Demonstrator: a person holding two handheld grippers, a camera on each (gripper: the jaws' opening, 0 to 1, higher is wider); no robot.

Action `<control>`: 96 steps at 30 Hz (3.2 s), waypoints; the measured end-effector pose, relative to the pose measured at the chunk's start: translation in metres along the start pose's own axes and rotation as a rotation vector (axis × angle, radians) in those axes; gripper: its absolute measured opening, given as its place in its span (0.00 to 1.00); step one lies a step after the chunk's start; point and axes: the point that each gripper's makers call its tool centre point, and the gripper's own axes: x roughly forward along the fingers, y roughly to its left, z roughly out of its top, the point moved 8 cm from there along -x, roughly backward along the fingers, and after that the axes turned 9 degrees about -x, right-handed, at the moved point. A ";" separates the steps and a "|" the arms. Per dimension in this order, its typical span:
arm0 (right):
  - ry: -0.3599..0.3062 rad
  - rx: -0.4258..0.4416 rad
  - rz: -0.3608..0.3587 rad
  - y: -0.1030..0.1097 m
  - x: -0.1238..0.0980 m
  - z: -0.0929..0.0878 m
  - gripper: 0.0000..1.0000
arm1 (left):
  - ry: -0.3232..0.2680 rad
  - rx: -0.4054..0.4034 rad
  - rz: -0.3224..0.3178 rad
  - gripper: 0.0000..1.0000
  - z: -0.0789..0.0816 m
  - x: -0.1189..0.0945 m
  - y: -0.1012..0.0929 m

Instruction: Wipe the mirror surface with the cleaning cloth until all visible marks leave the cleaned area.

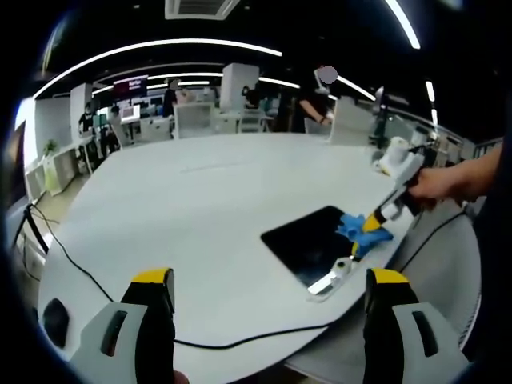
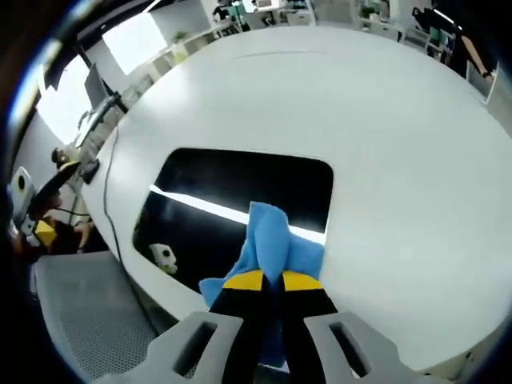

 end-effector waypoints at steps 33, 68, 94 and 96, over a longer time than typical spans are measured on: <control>-0.018 -0.005 -0.029 -0.025 0.023 0.052 0.01 | -0.008 -0.029 0.033 1.00 -0.006 -0.006 0.004; 0.058 0.015 -0.017 -0.043 0.037 0.089 0.01 | -0.005 -0.021 0.017 1.00 -0.002 -0.001 -0.002; -0.046 -0.217 -0.145 -0.031 0.034 0.080 0.01 | -0.009 0.047 -0.013 1.00 0.027 -0.005 0.020; -0.050 -0.159 -0.121 -0.029 0.027 0.078 0.01 | -0.055 0.046 -0.018 1.00 0.034 -0.010 0.009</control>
